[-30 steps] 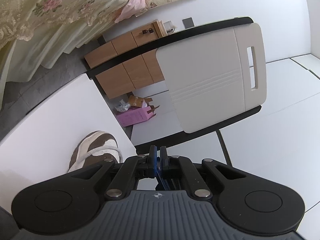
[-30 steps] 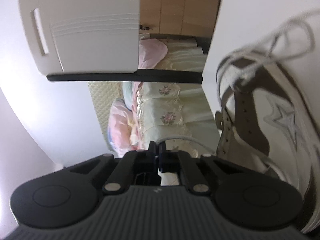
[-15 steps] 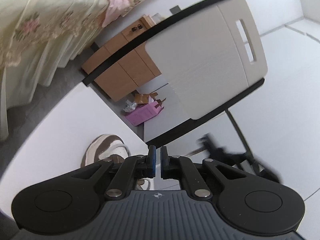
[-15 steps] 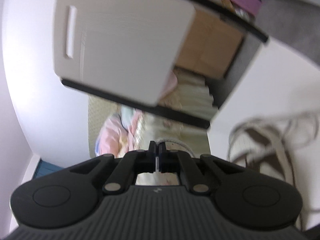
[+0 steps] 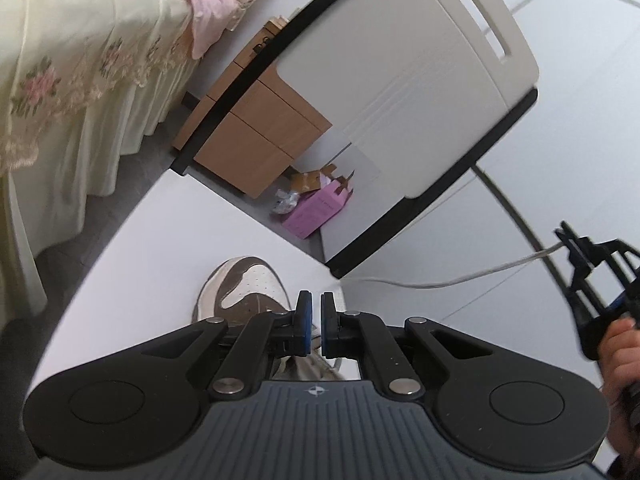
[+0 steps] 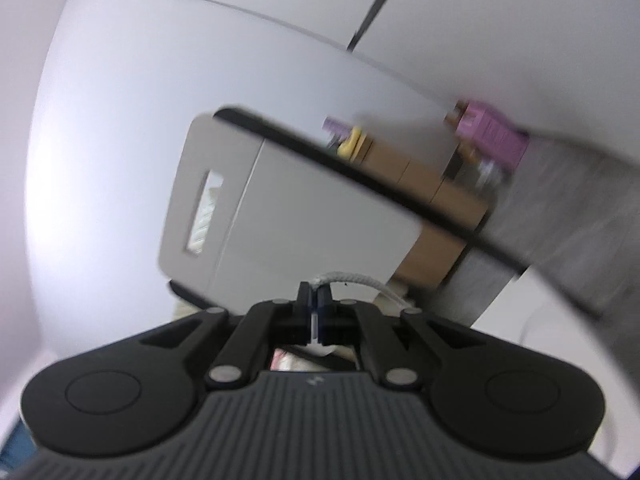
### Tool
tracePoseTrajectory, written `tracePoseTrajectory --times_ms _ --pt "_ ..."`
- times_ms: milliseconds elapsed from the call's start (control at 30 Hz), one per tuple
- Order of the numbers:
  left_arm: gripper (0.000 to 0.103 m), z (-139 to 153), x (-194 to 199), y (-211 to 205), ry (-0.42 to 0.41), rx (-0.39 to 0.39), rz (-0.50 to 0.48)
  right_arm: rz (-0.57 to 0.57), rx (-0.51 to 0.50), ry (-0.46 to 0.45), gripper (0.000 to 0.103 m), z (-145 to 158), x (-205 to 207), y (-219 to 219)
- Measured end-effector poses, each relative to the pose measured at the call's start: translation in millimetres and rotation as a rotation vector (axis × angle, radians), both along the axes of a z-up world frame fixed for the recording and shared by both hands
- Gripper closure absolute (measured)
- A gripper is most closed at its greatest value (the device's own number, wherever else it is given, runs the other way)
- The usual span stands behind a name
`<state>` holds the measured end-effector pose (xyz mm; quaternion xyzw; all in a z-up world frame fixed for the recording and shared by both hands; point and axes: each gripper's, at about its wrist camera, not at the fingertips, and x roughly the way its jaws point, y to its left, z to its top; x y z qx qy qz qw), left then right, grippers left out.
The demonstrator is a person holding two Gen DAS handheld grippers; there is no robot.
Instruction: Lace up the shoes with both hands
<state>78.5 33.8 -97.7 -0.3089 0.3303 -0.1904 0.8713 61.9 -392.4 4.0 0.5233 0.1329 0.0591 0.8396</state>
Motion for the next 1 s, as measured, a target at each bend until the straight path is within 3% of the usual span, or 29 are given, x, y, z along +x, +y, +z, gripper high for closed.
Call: tracePoseTrajectory --times_ms 167,300,500,600,833,1000 --pt "0.099 -2 -1 -13 0.006 0.102 -0.029 -0.032 -0.091 0.064 0.100 -5 -21 -8" --pt "0.099 -3 -3 -24 -0.002 0.154 -0.061 -0.012 -0.103 0.118 0.100 -36 -34 -2" --pt "0.099 -5 -12 -34 -0.012 0.221 -0.081 0.104 -0.029 0.216 0.100 -101 -27 20" --pt "0.099 -5 -22 -41 -0.013 0.262 -0.096 0.198 0.096 0.239 0.100 -129 -10 35" --pt "0.099 -5 -38 -58 0.002 0.400 -0.117 0.335 0.186 0.280 0.099 -148 15 71" --pt "0.099 18 -43 -54 -0.025 0.426 -0.094 0.360 0.279 0.331 0.099 -163 30 83"
